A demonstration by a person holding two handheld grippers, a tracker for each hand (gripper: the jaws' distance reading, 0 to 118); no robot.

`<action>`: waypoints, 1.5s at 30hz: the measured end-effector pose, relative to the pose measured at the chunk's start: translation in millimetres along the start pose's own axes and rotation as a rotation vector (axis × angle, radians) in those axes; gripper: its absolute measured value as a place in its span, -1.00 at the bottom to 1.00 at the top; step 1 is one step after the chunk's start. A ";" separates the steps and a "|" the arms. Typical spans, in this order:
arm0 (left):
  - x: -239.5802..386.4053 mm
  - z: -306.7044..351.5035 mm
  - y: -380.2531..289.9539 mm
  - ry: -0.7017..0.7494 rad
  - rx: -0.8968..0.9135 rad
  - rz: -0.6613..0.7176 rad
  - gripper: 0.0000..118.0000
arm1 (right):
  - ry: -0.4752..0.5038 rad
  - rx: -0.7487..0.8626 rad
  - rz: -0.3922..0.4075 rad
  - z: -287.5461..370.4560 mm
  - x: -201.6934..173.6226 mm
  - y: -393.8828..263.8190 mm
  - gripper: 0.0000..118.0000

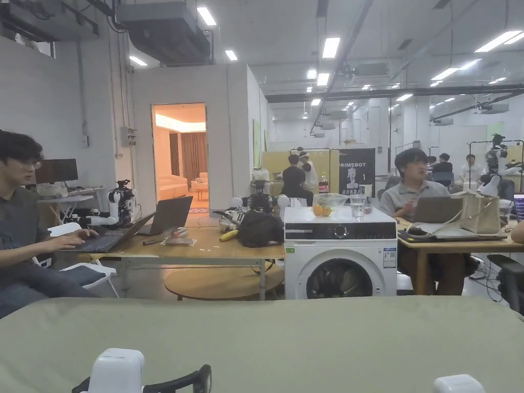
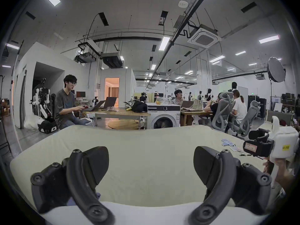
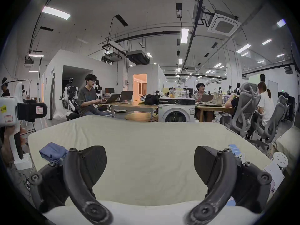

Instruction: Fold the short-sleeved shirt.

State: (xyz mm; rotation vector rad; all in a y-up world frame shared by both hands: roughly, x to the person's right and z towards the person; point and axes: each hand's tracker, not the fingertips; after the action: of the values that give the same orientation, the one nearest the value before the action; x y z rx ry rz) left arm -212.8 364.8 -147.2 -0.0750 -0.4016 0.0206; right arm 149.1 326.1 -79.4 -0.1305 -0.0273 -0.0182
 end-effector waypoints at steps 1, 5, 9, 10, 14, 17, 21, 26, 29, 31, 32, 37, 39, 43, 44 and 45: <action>0.9 0.8 -0.1 -0.003 0.000 -0.005 0.80 | 0.007 -0.003 -0.006 -0.3 0.2 0.8 0.85; 5.5 4.6 -1.6 0.008 0.020 -0.023 0.80 | 0.022 -0.016 -0.030 -1.3 -1.7 3.9 0.85; 7.9 6.5 -0.9 0.018 0.030 -0.043 0.80 | 0.009 0.022 0.018 3.8 -8.6 5.1 0.85; 7.9 6.7 -0.2 0.018 0.031 -0.041 0.80 | 0.009 0.023 0.033 4.2 -10.2 6.0 0.85; 7.9 7.9 0.8 0.019 0.037 -0.017 0.80 | 0.014 0.026 0.045 6.1 -14.9 7.0 0.85; 8.5 9.2 0.6 0.014 0.036 -0.011 0.80 | 0.022 0.014 0.011 5.2 -15.9 8.0 0.85; 9.1 9.0 0.0 0.019 0.023 -0.016 0.80 | 0.014 -0.002 -0.002 4.0 -16.3 7.6 0.85; 7.8 10.3 -1.5 0.015 0.021 0.009 0.80 | 0.003 -0.010 -0.014 7.4 -16.2 6.9 0.85; 7.8 10.1 -1.6 0.012 0.017 0.019 0.80 | 0.094 -0.031 -0.121 8.4 -11.7 8.2 0.85; 8.1 9.7 -1.1 0.010 0.014 0.020 0.80 | 0.153 -0.057 -0.235 7.8 -7.9 10.3 0.85; 8.9 9.5 -0.9 0.008 0.011 0.022 0.80 | 0.162 -0.085 -0.306 8.0 -6.4 12.5 0.85; 10.7 11.8 -0.3 -0.027 0.001 0.033 0.80 | 0.200 -0.194 -0.594 7.9 5.3 21.2 0.85; 11.4 12.5 0.2 -0.028 0.001 0.032 0.80 | 0.223 -0.223 -0.652 7.8 11.9 23.3 0.85; 11.9 13.3 1.1 -0.032 0.000 0.054 0.80 | 0.208 -0.230 -0.665 8.2 19.3 25.8 0.85; 12.1 13.4 1.3 -0.037 -0.002 0.059 0.80 | 0.211 -0.224 -0.660 9.0 20.1 25.3 0.85; 12.2 13.3 1.2 -0.040 -0.003 0.062 0.80 | 0.206 -0.215 -0.654 9.6 19.7 25.3 0.85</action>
State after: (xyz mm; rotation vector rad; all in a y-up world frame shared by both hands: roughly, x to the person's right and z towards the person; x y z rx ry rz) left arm -206.7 367.4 -130.3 -0.0898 -0.4390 0.0826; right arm 169.1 352.1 -72.6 -0.3297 0.1395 -0.6893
